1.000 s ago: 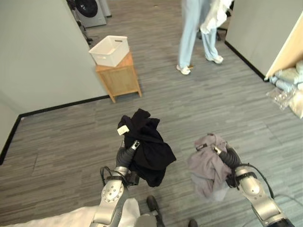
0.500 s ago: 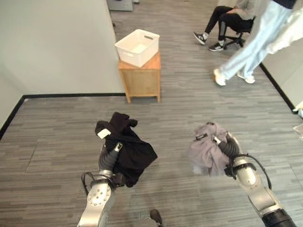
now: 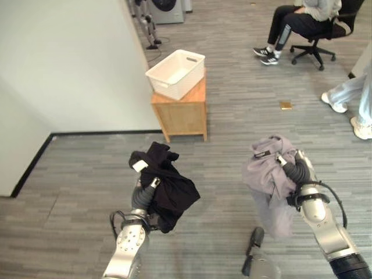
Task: Pick up bed clothes into laundry basket.
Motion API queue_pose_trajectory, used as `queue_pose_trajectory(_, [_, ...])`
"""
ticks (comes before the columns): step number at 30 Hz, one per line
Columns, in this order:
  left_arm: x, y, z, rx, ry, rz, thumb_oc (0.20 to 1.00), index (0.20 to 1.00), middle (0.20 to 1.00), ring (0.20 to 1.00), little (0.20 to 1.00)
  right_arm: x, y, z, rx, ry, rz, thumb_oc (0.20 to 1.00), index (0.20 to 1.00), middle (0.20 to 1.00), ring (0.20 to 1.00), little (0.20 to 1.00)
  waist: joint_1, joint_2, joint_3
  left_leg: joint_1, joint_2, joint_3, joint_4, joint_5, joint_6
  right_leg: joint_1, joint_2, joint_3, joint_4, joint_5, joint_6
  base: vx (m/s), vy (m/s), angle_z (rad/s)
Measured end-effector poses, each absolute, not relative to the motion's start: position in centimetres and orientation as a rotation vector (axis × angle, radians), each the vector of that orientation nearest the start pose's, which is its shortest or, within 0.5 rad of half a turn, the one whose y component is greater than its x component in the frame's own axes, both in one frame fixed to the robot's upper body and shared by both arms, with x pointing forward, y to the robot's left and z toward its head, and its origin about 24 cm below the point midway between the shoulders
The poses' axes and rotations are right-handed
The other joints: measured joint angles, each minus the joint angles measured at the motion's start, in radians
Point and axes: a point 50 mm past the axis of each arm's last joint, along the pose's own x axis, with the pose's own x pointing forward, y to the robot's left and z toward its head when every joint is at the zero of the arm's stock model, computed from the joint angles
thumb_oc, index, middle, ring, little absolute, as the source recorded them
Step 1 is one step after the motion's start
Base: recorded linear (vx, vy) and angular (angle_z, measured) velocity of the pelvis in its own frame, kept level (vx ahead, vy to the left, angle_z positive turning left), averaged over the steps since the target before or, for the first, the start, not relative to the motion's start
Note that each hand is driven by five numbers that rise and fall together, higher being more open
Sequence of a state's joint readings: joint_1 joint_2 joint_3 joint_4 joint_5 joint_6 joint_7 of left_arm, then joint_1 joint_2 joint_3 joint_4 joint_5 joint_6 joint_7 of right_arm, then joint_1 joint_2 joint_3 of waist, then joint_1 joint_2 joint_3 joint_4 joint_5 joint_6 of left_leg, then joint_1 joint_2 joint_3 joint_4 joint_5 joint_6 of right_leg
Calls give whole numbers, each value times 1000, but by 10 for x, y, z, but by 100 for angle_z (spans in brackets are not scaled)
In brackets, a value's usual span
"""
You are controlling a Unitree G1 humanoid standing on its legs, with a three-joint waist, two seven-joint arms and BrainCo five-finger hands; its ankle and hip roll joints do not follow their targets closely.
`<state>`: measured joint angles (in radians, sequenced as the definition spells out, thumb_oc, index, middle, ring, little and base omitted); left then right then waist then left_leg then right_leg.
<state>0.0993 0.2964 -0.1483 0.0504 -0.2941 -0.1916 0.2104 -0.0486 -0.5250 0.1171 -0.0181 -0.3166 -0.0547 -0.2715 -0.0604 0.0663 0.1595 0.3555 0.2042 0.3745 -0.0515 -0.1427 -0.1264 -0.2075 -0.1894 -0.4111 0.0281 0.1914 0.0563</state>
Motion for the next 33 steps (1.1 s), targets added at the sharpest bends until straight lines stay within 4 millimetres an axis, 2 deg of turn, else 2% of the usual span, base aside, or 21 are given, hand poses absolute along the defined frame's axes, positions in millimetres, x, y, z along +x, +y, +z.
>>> queue_pose_trajectory(2, [235,180,31,-39,-31,92,200,200,200,200,200,260,-222,86,-838,-210,-107,200,200,200,200,200,-20,-8,6,1,30,-10,52,100,-68,55,18,-23,13,-46,-4,451,-429,35])
queue_pose_trajectory(3, [237,179,34,-40,-44,86,200,200,200,200,200,259,-219,85,-829,-210,-85,200,200,200,200,200,-15,-33,14,-21,65,-38,212,163,-92,123,30,-33,3,-73,-4,423,-474,3])
queue_pose_trajectory(4, [237,180,34,-41,-48,89,200,200,200,200,200,258,-219,87,-830,-219,-80,200,200,200,200,200,-10,-37,15,-68,93,-38,358,162,-97,165,41,-30,-32,-78,-9,368,-427,-23])
queue_pose_trajectory(6, [236,183,33,-45,-45,105,200,200,200,200,200,260,-216,88,-834,-230,-64,200,200,200,200,200,1,-40,14,-142,109,-124,529,332,-100,202,68,-16,-25,-124,-48,306,-281,-46])
queue_pose_trajectory(7, [236,186,36,-38,-58,114,200,200,200,200,200,261,-216,92,-837,-244,-62,200,200,200,200,200,30,-83,33,-298,132,-148,801,378,-143,253,46,5,-55,-121,-39,376,-202,-49])
queue_pose_trajectory(8, [238,186,36,-37,-59,105,200,200,200,200,200,262,-218,92,-847,-241,-66,200,200,200,200,200,29,-107,43,-392,141,-112,900,304,-124,278,36,17,-70,-169,-75,507,-194,-61])
queue_pose_trajectory(9, [237,187,36,-38,-54,108,200,200,200,200,200,267,-217,98,-850,-261,-65,200,200,200,200,200,69,-134,59,-580,176,44,855,210,-50,373,27,31,-130,-191,-63,624,102,-26])
queue_pose_trajectory(11, [229,190,28,-39,-21,116,200,200,200,200,200,267,-212,96,-837,-261,-53,200,200,200,200,200,100,-127,55,-662,139,115,572,225,-24,427,16,31,-136,-243,-12,699,221,-38])
queue_pose_trajectory(13, [213,194,11,-32,53,120,200,200,200,200,200,264,-204,83,-867,-224,38,200,200,200,200,200,106,-92,42,-577,32,131,4,225,-23,525,11,23,-136,-299,66,457,170,-30])
queue_pose_trajectory(14, [208,194,5,-30,86,121,200,200,200,200,200,255,-205,72,-870,-184,70,200,200,200,200,200,119,-71,13,-578,4,94,-41,198,-18,564,12,17,-136,-330,100,298,53,-31])
queue_pose_trajectory(15, [205,200,2,-16,104,135,200,200,200,200,200,249,-200,56,-846,-131,97,200,200,200,200,200,145,-78,-12,-586,-32,55,11,253,75,610,-14,39,-135,-374,149,425,43,-9])
queue_pose_trajectory(16, [207,203,4,-9,94,147,200,200,200,200,200,246,-196,50,-838,-113,123,200,200,200,200,200,145,-114,-14,-604,-62,67,52,253,76,608,-41,40,-130,-389,135,404,61,5])
queue_pose_trajectory(18, [211,207,10,-5,71,157,200,200,200,200,200,248,-195,50,-829,-112,121,200,200,200,200,200,156,-125,4,-617,-87,36,102,254,77,587,0,30,-131,-381,100,255,58,17])
queue_pose_trajectory(19, [210,208,10,-7,72,162,200,200,200,200,200,248,-195,50,-830,-112,122,200,200,200,200,200,160,-125,5,-612,-92,40,125,271,100,592,4,10,-130,-365,83,334,34,-1])
queue_pose_trajectory(20, [209,211,14,-13,61,161,200,200,200,200,200,252,-193,56,-825,-142,112,200,200,200,200,200,175,-134,5,-577,-126,67,127,290,168,620,-30,0,-124,-333,82,427,56,-3])
queue_pose_trajectory(23, [210,218,27,-25,4,179,200,200,200,200,200,262,-189,71,-826,-203,101,200,200,200,200,200,211,-156,24,-549,-118,105,212,206,185,653,-50,-28,-116,-212,93,454,122,-21])
queue_pose_trajectory(27, [210,220,31,-14,-10,172,200,200,200,200,200,274,-185,89,-830,-273,83,200,200,200,200,200,231,-188,38,-546,-97,105,258,140,162,655,-36,-27,-120,-116,100,316,174,-12])
queue_pose_trajectory(28, [212,221,32,-11,-11,166,200,200,200,200,200,280,-184,97,-833,-299,72,200,200,200,200,200,233,-217,46,-544,-96,98,264,119,157,640,-35,-32,-79,-88,103,278,246,25])
queue_pose_trajectory(31, [214,216,27,-6,23,134,200,200,200,200,200,279,-192,100,-858,-297,28,200,200,200,200,200,207,-218,52,-489,-117,55,209,113,182,529,-92,-35,252,-55,123,185,224,53])
queue_pose_trajectory(32, [214,213,25,-4,35,123,200,200,200,200,200,278,-192,100,-861,-301,28,200,200,200,200,200,201,-202,64,-405,-141,12,125,112,199,424,-136,58,508,-6,167,155,126,67])
queue_pose_trajectory(33, [216,215,28,6,26,125,200,200,200,200,200,276,-191,103,-857,-313,27,200,200,200,200,200,188,-204,67,-377,-145,9,100,125,191,381,-136,86,607,-49,172,173,42,71])
